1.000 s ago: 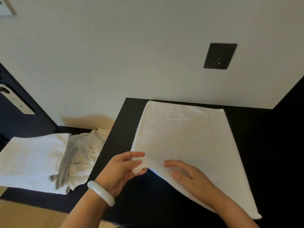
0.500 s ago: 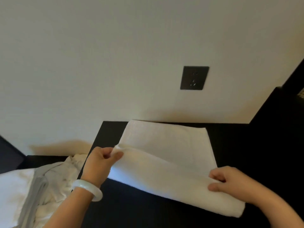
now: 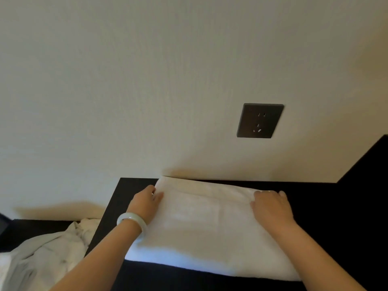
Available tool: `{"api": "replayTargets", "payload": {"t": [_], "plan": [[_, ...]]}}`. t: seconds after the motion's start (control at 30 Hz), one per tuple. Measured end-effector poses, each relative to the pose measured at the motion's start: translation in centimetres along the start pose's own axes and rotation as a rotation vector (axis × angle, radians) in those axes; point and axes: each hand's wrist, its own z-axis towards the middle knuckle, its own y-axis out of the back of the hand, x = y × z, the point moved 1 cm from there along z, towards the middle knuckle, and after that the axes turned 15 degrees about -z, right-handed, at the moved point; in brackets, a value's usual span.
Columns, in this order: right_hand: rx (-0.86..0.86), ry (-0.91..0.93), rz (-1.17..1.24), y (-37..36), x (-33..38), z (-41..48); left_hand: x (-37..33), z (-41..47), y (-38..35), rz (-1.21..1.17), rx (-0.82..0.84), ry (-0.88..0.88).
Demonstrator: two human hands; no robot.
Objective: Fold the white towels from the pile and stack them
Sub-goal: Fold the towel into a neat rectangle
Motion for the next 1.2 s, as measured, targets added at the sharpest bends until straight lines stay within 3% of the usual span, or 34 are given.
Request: {"api": "replayTargets", "payload": {"t": [0.17,0.43,0.63,0.87,1.1,1.2], "plan": [[-0.393,-0.179,0.300,-2.6,1.8,-2.1,0.5,-1.1,-1.4,0.147,-0.138,-0.079],[-0.441,-0.167,0.346,-2.7,2.2,-6.9,2.3,-7.6,-0.5,0.166,-0.110,-0.026],[-0.203,-0.087,0.391,-4.0,1.8,-12.1,5.0,-15.1,0.5,0.125,-0.077,0.081],[0.442,-0.125,0.913,-2.9,-4.1,-12.5,4.9,-16.8,2.2,-0.125,-0.045,0.113],[0.468,-0.112,1.305,0.1,-6.5,-13.7,3.2,-16.5,3.9,-0.323,-0.144,0.042],[0.312,-0.175,1.465,1.1,-6.7,-11.8,2.1,-14.5,4.9,-0.356,-0.229,-0.007]]}}
